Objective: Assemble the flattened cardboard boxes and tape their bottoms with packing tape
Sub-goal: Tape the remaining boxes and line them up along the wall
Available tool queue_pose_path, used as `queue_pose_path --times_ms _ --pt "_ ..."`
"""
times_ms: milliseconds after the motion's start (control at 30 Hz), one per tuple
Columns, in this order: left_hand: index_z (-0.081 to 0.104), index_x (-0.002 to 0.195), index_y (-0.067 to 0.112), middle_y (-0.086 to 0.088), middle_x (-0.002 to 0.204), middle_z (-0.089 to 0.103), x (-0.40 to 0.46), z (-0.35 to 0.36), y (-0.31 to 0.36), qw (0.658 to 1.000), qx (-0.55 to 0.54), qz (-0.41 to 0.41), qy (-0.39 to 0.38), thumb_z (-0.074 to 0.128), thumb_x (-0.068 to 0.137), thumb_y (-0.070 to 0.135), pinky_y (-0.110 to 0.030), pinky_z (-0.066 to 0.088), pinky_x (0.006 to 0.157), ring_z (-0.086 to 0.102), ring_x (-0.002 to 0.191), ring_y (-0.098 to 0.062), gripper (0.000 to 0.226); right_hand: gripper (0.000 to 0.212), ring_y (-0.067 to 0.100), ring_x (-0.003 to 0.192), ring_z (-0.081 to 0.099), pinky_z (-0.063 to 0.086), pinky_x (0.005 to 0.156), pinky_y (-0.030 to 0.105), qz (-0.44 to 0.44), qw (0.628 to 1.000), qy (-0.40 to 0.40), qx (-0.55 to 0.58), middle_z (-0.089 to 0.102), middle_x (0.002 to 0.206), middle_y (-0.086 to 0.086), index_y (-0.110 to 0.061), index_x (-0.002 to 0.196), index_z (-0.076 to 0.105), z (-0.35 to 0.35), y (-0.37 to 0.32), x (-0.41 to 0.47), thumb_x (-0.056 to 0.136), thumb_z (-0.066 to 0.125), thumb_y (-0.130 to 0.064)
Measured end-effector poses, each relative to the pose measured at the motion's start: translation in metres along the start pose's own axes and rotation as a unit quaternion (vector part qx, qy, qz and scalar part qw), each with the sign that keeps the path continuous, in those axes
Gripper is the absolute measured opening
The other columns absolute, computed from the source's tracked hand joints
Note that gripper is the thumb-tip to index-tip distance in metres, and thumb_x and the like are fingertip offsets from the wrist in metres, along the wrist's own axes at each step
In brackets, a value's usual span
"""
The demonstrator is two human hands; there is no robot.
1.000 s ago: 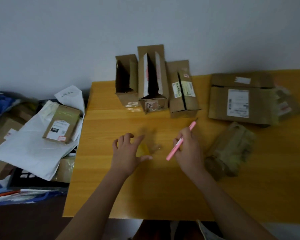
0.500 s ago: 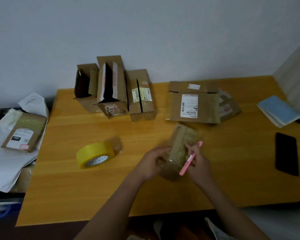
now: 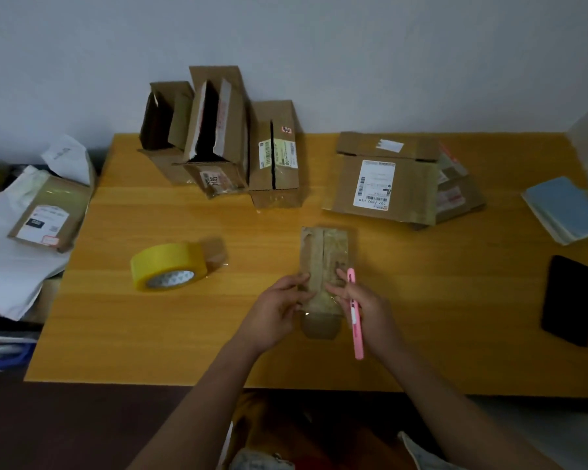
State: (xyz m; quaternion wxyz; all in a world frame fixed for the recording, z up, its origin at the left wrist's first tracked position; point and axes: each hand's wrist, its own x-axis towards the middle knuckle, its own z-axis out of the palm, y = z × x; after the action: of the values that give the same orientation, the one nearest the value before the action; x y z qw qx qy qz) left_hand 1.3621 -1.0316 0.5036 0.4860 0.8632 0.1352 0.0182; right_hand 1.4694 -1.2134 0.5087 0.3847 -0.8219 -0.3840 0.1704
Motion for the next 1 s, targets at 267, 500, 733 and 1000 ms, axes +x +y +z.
queue_pose_path --times_ms 267,500,733,1000 --pt "0.073 0.109 0.007 0.004 0.127 0.053 0.004 0.001 0.000 0.995 -0.083 -0.056 -0.013 0.055 0.090 -0.012 -0.013 0.033 0.109 0.045 0.130 -0.005 0.032 0.049 -0.004 0.135 0.038 0.031 0.103 0.004 0.076 0.991 -0.030 0.108 0.052 0.138 0.003 -0.046 0.077 0.041 -0.007 -0.004 0.004 0.079 0.080 -0.015" --pt "0.073 0.107 0.008 0.008 0.123 0.053 0.006 0.006 -0.004 0.995 -0.083 -0.058 0.007 0.058 0.088 -0.011 -0.026 0.039 0.110 0.048 0.129 -0.008 0.030 0.053 0.023 0.125 0.051 0.033 0.099 0.003 0.047 0.999 -0.005 0.012 0.042 0.146 0.021 0.002 0.126 0.060 0.024 0.005 0.000 0.076 0.078 0.002" --pt "0.071 0.110 0.010 0.021 0.125 0.047 0.003 0.008 -0.003 0.998 -0.041 -0.047 -0.008 0.083 0.072 0.005 -0.032 0.044 0.106 0.048 0.128 -0.006 0.041 0.063 0.020 0.127 0.044 0.028 0.104 0.007 -0.014 0.999 -0.025 -0.027 0.038 0.147 0.026 -0.006 0.136 0.054 0.018 0.010 -0.004 0.078 0.071 0.011" --pt "0.066 0.096 0.001 0.011 0.116 0.051 0.003 0.026 0.004 0.996 0.046 -0.018 0.069 0.079 0.074 0.001 -0.031 0.053 0.092 0.054 0.110 -0.003 0.026 0.050 0.029 0.127 0.051 0.046 0.104 0.037 -0.021 0.999 -0.017 -0.029 0.060 0.121 0.027 -0.004 0.131 0.057 0.023 0.017 -0.003 0.083 0.070 -0.004"
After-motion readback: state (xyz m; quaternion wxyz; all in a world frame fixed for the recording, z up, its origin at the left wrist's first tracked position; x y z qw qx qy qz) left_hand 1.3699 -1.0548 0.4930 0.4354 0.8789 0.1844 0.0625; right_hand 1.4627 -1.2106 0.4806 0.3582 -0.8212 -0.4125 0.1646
